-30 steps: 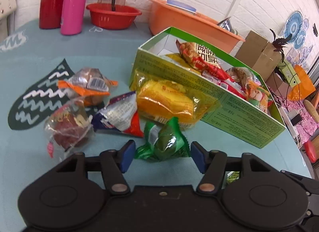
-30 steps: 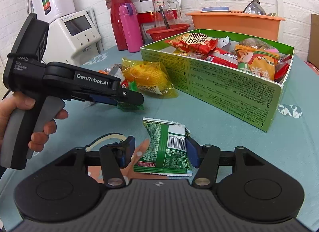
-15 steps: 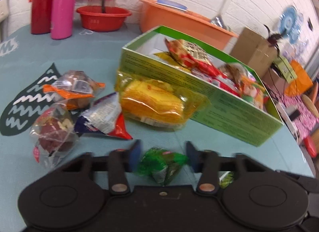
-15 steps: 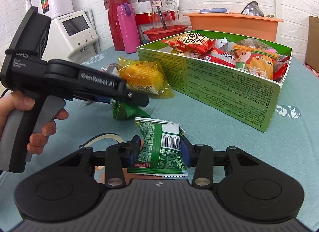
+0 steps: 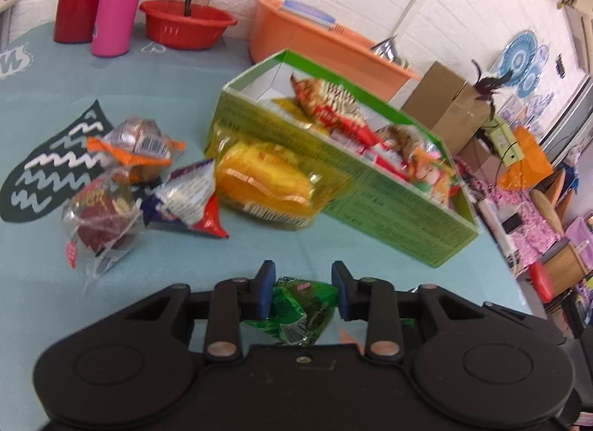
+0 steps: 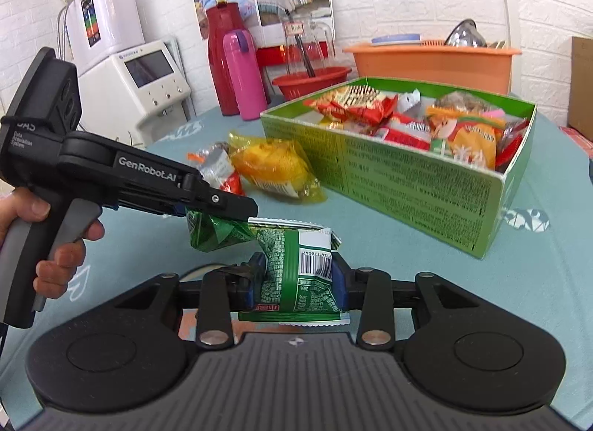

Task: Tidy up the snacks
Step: 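Carry both green packets into the green box and open both tools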

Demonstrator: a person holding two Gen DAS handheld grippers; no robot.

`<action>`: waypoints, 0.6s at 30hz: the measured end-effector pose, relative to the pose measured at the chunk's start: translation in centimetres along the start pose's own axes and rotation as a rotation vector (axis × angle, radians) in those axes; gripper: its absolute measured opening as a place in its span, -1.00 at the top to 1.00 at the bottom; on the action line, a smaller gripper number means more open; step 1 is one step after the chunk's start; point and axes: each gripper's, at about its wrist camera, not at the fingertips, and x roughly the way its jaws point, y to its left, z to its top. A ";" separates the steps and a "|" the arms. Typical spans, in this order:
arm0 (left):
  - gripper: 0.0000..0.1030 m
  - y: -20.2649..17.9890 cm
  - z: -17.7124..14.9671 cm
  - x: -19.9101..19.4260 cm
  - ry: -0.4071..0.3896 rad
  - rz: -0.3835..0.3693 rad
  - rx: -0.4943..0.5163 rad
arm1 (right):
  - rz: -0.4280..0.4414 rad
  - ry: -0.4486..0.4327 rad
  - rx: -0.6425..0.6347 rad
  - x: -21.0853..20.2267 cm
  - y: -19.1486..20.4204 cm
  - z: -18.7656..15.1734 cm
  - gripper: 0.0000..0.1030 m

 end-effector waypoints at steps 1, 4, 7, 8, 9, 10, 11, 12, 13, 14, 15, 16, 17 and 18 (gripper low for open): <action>-0.43 -0.4 0.4 -0.5 -0.016 -0.011 0.006 | -0.001 -0.014 -0.005 -0.3 0.0 0.3 -0.24; -0.44 -1.5 2.2 -1.8 -0.067 -0.047 0.017 | -0.007 -0.055 -0.012 -1.0 -0.2 1.5 -0.25; -0.44 -2.8 4.4 -2.4 -0.113 -0.061 0.035 | -0.033 -0.095 -0.018 -1.2 -0.8 3.1 -0.24; -0.44 -3.2 5.2 -2.4 -0.128 -0.059 0.044 | -0.045 -0.111 -0.015 -1.3 -1.1 3.8 -0.24; -0.44 -3.5 6.0 -2.4 -0.139 -0.058 0.052 | -0.055 -0.128 -0.010 -1.3 -1.5 4.4 -0.24; -0.45 -3.7 6.7 -2.2 -0.148 -0.059 0.054 | -0.065 -0.147 -0.004 -1.3 -2.0 5.0 -0.24; -0.45 -3.8 7.4 -1.9 -0.157 -0.060 0.049 | -0.076 -0.165 0.000 -1.3 -2.5 5.7 -0.24; -0.45 -3.9 8.1 -1.7 -0.166 -0.064 0.050 | -0.088 -0.180 0.001 -1.3 -2.8 6.3 -0.25; -0.45 -4.1 8.7 -1.4 -0.177 -0.065 0.053 | -0.099 -0.192 0.000 -1.2 -3.2 6.9 -0.25; -0.45 -4.1 9.3 -1.1 -0.190 -0.061 0.055 | -0.111 -0.208 0.001 -1.0 -3.7 7.5 -0.25; -0.45 -4.2 9.9 -0.7 -0.198 -0.061 0.058 | -0.121 -0.221 0.003 -0.8 -4.1 8.1 -0.25; -0.45 -4.2 10.4 -0.3 -0.203 -0.066 0.056 | -0.131 -0.233 0.007 -0.6 -4.5 8.6 -0.25; -0.46 -4.2 10.9 0.2 -0.202 -0.070 0.050 | -0.142 -0.241 0.012 -0.2 -5.0 9.0 -0.25; -0.46 -4.1 11.3 0.8 -0.197 -0.072 0.047 | -0.149 -0.245 0.017 0.1 -5.4 9.4 -0.25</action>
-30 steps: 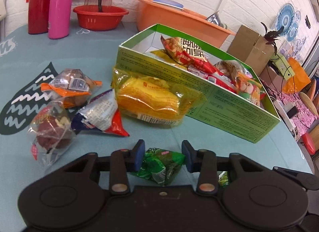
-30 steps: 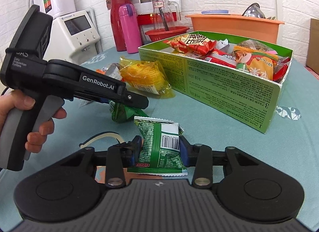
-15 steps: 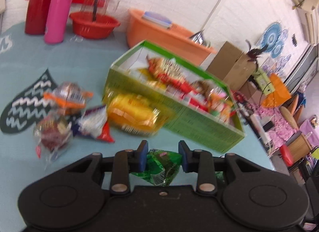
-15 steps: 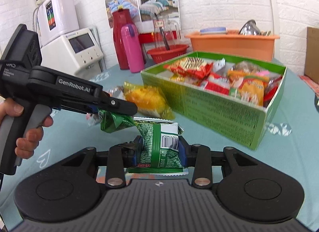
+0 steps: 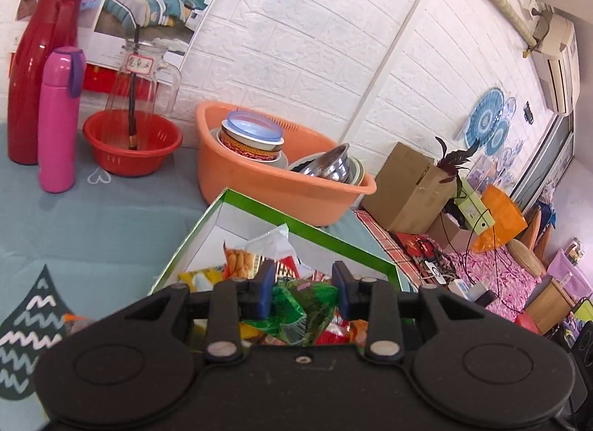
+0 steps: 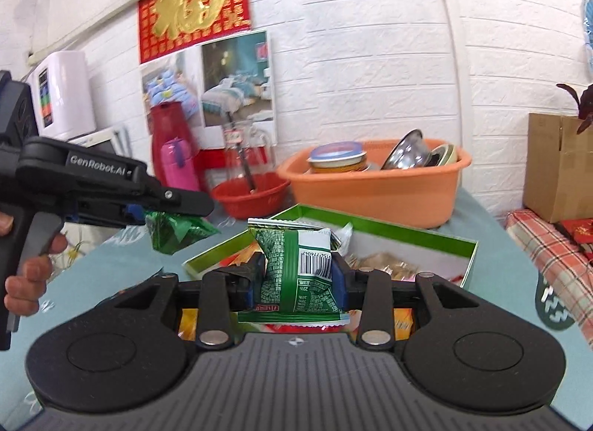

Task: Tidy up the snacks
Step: 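Carry both green packets into the green box and open both tools, then grasp the yellow wrapped bread with the left tool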

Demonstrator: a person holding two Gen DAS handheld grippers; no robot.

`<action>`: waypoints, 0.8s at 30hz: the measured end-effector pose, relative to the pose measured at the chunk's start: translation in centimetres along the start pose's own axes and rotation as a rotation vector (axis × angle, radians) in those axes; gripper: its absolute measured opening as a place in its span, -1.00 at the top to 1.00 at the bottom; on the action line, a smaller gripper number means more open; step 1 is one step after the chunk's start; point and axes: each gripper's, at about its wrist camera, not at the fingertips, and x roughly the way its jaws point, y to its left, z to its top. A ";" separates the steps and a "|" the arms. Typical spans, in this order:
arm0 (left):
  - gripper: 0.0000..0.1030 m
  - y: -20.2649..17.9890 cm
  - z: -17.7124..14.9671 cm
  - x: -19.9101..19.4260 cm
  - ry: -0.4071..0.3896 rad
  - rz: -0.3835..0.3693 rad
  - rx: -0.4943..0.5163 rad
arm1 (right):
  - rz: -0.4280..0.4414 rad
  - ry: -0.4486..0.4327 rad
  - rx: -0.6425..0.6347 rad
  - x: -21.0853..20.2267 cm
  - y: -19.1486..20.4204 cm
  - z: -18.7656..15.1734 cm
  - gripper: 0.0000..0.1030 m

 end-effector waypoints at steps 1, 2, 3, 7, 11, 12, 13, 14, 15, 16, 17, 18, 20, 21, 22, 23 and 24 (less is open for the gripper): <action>-0.46 0.1 0.2 0.7 0.004 0.002 0.001 | -0.005 -0.003 0.004 0.5 -0.3 0.2 -0.25; -0.47 0.2 0.3 1.4 0.007 0.007 0.005 | -0.007 -0.006 0.005 1.2 -0.7 0.3 -0.25; -0.48 0.3 0.4 2.0 0.012 0.011 0.008 | -0.011 -0.008 0.002 1.7 -0.9 0.4 -0.25; -0.53 1.5 0.0 4.8 0.024 0.035 0.000 | -0.039 0.010 -0.030 4.1 -1.3 -0.3 -0.32; -1.00 2.2 -1.2 5.7 0.012 0.087 0.023 | -0.101 0.050 -0.110 5.8 -1.1 -2.2 -1.00; -1.00 2.3 -1.5 5.7 0.011 0.097 0.024 | -0.108 0.033 -0.124 5.7 -1.1 -2.6 -1.00; -1.00 2.5 -1.7 5.7 0.017 0.102 0.026 | -0.112 0.031 -0.133 5.7 -1.2 -2.9 -1.00; -1.00 2.6 -1.8 5.7 0.026 0.103 0.026 | -0.113 0.042 -0.130 5.7 -1.3 -3.1 -1.00; -1.00 2.7 -1.8 5.6 0.033 0.108 0.021 | -0.110 0.048 -0.121 5.6 -1.3 -3.2 -1.00; -1.00 2.7 -1.8 5.5 0.036 0.113 0.016 | -0.109 0.044 -0.118 5.4 -1.3 -3.3 -1.00; -1.00 2.6 -1.8 5.1 0.036 0.112 0.013 | -0.113 0.042 -0.118 5.1 -1.3 -3.2 -1.00; -1.00 2.6 -1.7 4.8 0.034 0.109 0.012 | -0.114 0.038 -0.118 4.7 -1.2 -3.1 -1.00; -1.00 2.2 -1.6 3.7 0.027 0.109 0.011 | -0.105 0.022 -0.108 3.7 -0.9 -2.5 -1.00; -1.00 2.0 -1.6 2.9 0.024 0.112 0.010 | -0.099 0.009 -0.103 3.1 -0.7 -2.1 -1.00; -1.00 1.8 -1.5 2.2 0.022 0.114 0.009 | -0.094 -0.005 -0.099 2.3 -0.6 -1.8 -1.00; -1.00 1.5 -1.5 1.3 0.019 0.117 0.004 | -0.084 -0.019 -0.096 1.6 -0.3 -1.4 -1.00; -1.00 1.4 -1.5 0.5 0.015 0.118 -0.003 | -0.074 -0.033 -0.093 0.8 0.0 -1.3 -1.00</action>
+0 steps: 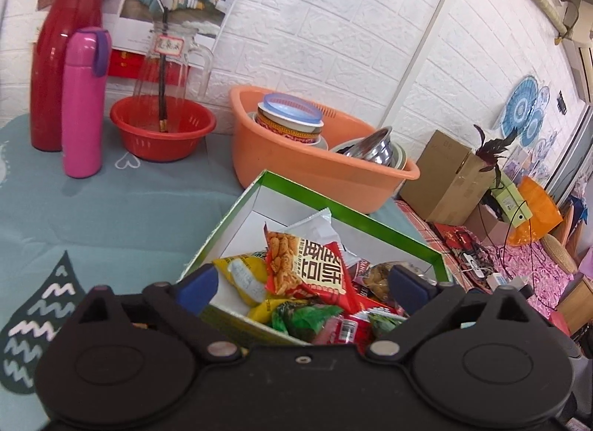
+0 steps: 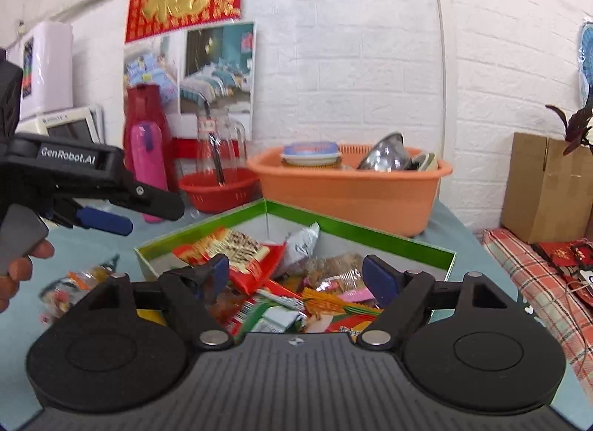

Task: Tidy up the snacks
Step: 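Grasp the yellow wrapped bread with the left tool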

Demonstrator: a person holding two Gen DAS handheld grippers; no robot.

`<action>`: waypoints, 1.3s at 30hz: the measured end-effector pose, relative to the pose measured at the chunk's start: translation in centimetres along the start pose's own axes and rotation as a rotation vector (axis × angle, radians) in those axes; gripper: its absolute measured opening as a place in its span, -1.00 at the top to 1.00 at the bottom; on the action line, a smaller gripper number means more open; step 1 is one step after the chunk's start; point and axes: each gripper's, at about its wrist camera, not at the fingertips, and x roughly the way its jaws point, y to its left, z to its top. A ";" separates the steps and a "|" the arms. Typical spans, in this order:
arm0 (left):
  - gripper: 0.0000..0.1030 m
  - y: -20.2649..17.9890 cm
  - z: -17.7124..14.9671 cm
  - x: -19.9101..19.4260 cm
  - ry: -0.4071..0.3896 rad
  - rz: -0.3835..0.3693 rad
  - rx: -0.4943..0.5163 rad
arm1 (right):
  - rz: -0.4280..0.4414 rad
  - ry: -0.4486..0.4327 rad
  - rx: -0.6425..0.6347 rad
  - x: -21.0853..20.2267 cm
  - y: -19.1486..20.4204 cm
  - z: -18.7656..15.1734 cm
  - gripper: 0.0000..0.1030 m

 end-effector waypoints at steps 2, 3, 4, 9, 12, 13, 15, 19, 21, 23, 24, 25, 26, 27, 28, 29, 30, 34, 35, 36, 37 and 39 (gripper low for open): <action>-1.00 0.0 -0.2 -1.7 0.008 -0.002 -0.013 | 0.030 -0.024 0.010 -1.6 0.4 0.4 -1.00; -1.00 0.1 -0.3 -2.6 0.013 -0.002 -0.014 | 0.049 -0.030 0.012 -2.3 0.7 0.5 -1.00; -1.00 0.2 -0.5 -3.3 0.014 0.003 -0.014 | 0.065 -0.033 0.013 -3.0 1.0 0.5 -1.00; -1.00 1.0 -2.5 -7.2 0.017 0.044 0.007 | 0.144 -0.007 0.027 -5.1 2.5 -0.5 -1.00; -1.00 1.8 -3.9 -8.7 0.026 0.054 -0.006 | 0.188 0.037 0.044 -5.5 3.6 -1.6 -1.00; -1.00 2.1 -4.4 -9.2 0.029 0.057 -0.006 | 0.201 0.054 0.045 -5.6 4.1 -2.1 -1.00; -1.00 2.7 -5.3 -9.8 0.037 0.063 -0.007 | 0.220 0.079 0.042 -5.8 5.0 -3.0 -1.00; -1.00 3.9 -6.3 -9.9 0.054 0.070 -0.026 | 0.255 0.141 0.053 -5.2 6.5 -4.3 -1.00; -1.00 4.3 -6.3 -9.4 0.054 0.060 -0.042 | 0.267 0.164 0.063 -4.9 7.0 -4.7 -1.00; -1.00 4.5 -6.0 -8.6 0.049 0.051 -0.038 | 0.275 0.182 0.067 -4.3 7.4 -4.9 -1.00; -1.00 4.5 -5.8 -8.0 0.048 0.052 -0.026 | 0.274 0.189 0.070 -4.0 7.5 -4.9 -1.00; -1.00 4.5 -5.6 -7.4 0.050 0.053 -0.017 | 0.272 0.193 0.075 -3.6 7.6 -4.9 -1.00; -1.00 4.6 -5.4 -6.4 0.061 0.046 -0.011 | 0.268 0.199 0.081 -3.2 7.6 -4.9 -1.00; -1.00 4.8 -5.2 -5.6 0.073 0.036 -0.013 | 0.267 0.205 0.086 -2.8 7.6 -4.9 -1.00; -1.00 5.0 -5.0 -4.7 0.084 0.026 -0.022 | 0.268 0.208 0.091 -2.4 7.6 -4.8 -1.00; -1.00 5.2 -5.0 -3.9 0.089 0.021 -0.031 | 0.268 0.213 0.097 -1.9 7.5 -4.8 -1.00; -1.00 5.4 -4.8 -3.2 0.094 0.018 -0.035 | 0.266 0.218 0.101 -1.4 7.5 -4.7 -1.00; -1.00 5.9 -4.3 -0.9 0.117 0.005 -0.021 | 0.266 0.228 0.103 0.8 7.2 -4.5 -1.00; -1.00 6.0 -4.1 -0.4 0.126 -0.002 -0.012 | 0.268 0.232 0.099 1.5 7.2 -4.4 -1.00; -1.00 6.1 -4.0 0.0 0.133 -0.004 -0.005 | 0.269 0.235 0.097 2.1 7.1 -4.4 -1.00; -1.00 6.2 -3.9 0.4 0.141 -0.009 0.003 | 0.270 0.239 0.097 2.6 7.1 -4.3 -1.00; -1.00 6.4 -3.8 0.9 0.158 -0.021 0.012 | 0.275 0.245 0.107 3.7 7.0 -4.3 -1.00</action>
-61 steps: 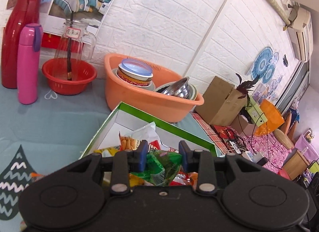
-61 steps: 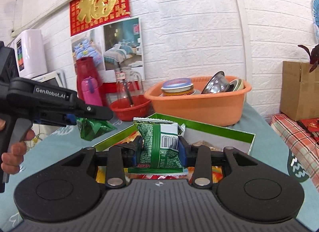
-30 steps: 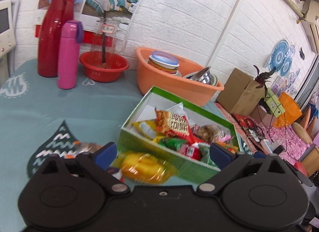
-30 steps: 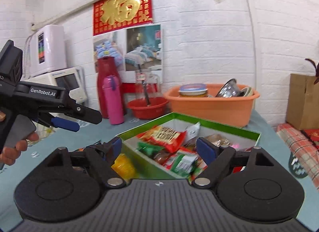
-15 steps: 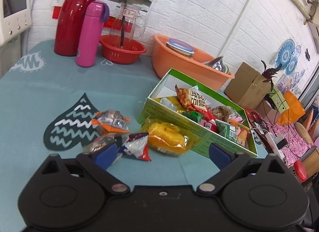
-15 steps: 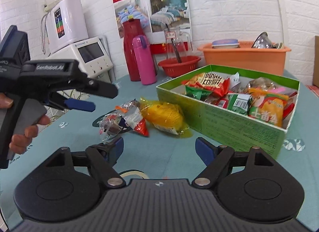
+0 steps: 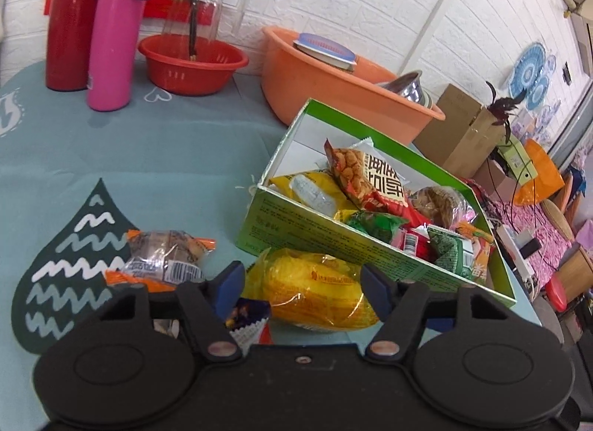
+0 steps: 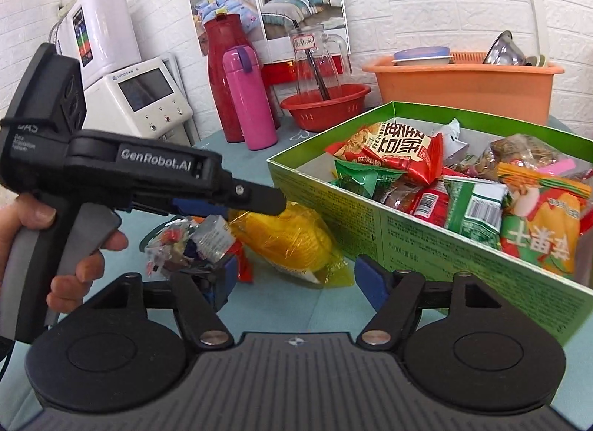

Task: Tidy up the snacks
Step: 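Grasp the yellow wrapped bread with the left tool, then lower the yellow bread into the green box and release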

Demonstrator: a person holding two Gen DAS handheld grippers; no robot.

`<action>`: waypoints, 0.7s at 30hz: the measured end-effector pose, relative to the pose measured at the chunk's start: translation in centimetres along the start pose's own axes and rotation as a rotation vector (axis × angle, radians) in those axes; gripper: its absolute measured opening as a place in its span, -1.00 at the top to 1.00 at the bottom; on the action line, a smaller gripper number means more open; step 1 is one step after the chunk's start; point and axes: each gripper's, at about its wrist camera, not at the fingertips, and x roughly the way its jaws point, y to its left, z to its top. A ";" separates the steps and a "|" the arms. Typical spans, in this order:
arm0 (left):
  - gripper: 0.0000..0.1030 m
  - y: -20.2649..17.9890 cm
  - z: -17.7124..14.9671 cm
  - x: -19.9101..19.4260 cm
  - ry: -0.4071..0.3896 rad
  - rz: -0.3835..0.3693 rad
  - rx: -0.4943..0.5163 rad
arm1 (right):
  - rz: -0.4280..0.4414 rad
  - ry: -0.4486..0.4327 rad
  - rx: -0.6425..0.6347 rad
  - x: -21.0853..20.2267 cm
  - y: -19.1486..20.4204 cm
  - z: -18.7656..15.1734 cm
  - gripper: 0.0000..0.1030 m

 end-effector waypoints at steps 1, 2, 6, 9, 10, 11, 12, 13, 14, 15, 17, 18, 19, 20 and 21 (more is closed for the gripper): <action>-1.00 0.1 0.0 0.2 0.006 -0.001 0.002 | 0.002 0.000 0.007 0.4 -0.2 0.1 -1.00; -1.00 0.2 0.0 0.5 0.011 0.002 0.004 | -0.001 0.003 0.014 0.9 -0.4 0.3 -1.00; -0.68 0.7 -0.5 1.2 0.031 -0.013 -0.004 | 0.008 0.025 0.026 2.6 -0.7 0.3 -0.87; -0.47 0.5 -1.1 1.0 0.047 -0.008 -0.027 | 0.016 0.039 0.031 2.7 -0.4 -0.1 -0.28; -0.46 0.3 -1.4 0.7 0.046 -0.008 -0.027 | 0.001 0.038 0.016 2.3 -0.2 -0.3 -0.25; -0.45 -0.1 -1.6 0.4 0.048 -0.005 -0.025 | 0.004 0.039 -0.001 1.8 0.0 -0.4 -0.24; -0.45 -0.5 -1.8 0.0 0.047 -0.006 -0.021 | 0.007 0.039 -0.004 1.2 0.1 -0.5 -0.22; -0.45 -1.0 -2.0 -0.5 0.042 -0.009 -0.017 | 0.007 0.034 -0.003 0.6 0.2 -0.6 -0.21; -0.44 -1.6 -2.1 -1.0 0.035 -0.013 -0.012 | 0.007 0.023 0.001 -0.2 0.2 -0.7 -0.21; -0.44 -2.2 -2.0 -1.6 0.027 -0.017 -0.002 | 0.007 0.010 0.006 -1.0 0.3 -0.7 -0.20; -0.44 -3.7 -1.8 -2.9 0.002 -0.027 0.028 | 0.007 -0.023 0.011 -2.8 0.4 -0.5 -0.20; -0.44 -4.5 -1.5 -3.5 -0.015 -0.032 0.045 | 0.004 -0.045 0.010 -3.6 0.4 -0.3 -0.20; -0.44 -5.3 -1.2 -4.2 -0.033 -0.038 0.062 | 0.001 -0.069 0.004 -4.5 0.5 0.1 -0.20; -0.44 -6.0 -0.9 -4.7 -0.052 -0.043 0.077 | -0.004 -0.093 -0.001 -5.2 0.5 0.5 -0.20; -0.44 -6.7 -0.5 -5.1 -0.069 -0.048 0.087 | -0.008 -0.114 -0.004 -5.9 0.4 0.9 -0.20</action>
